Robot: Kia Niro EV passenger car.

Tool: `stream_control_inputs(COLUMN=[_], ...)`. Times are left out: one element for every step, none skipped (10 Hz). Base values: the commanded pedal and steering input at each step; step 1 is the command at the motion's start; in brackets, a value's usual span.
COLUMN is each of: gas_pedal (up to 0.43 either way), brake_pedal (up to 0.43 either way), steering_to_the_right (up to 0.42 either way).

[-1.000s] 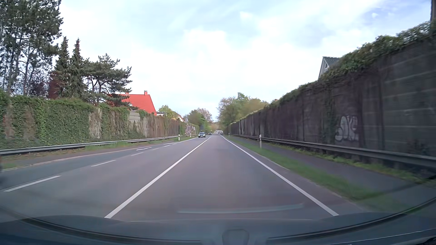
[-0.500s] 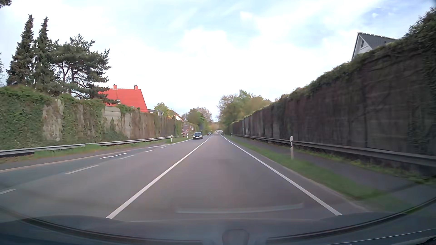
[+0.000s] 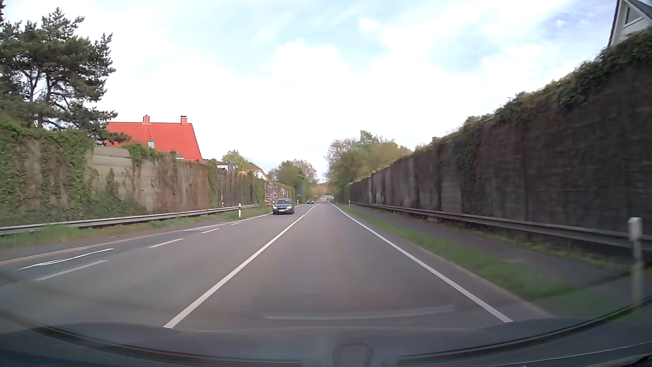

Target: Follow the waypoints while adhering to traffic rules and regulations

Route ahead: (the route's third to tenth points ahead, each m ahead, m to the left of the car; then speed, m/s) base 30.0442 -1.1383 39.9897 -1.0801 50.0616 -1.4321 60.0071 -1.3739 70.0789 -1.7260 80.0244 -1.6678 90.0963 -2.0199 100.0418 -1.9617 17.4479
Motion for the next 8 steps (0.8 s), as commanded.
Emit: stream_control_inputs(gas_pedal=[0.110, 0.110, 0.110, 0.110, 0.110, 0.110, 0.110, 0.110], brake_pedal=[0.000, 0.000, 0.000, 0.000, 0.000, 0.000, 0.000, 0.000], steering_to_the_right=[-0.001, -0.001, -0.001, -0.001, -0.001, -0.002, -0.002, -0.003])
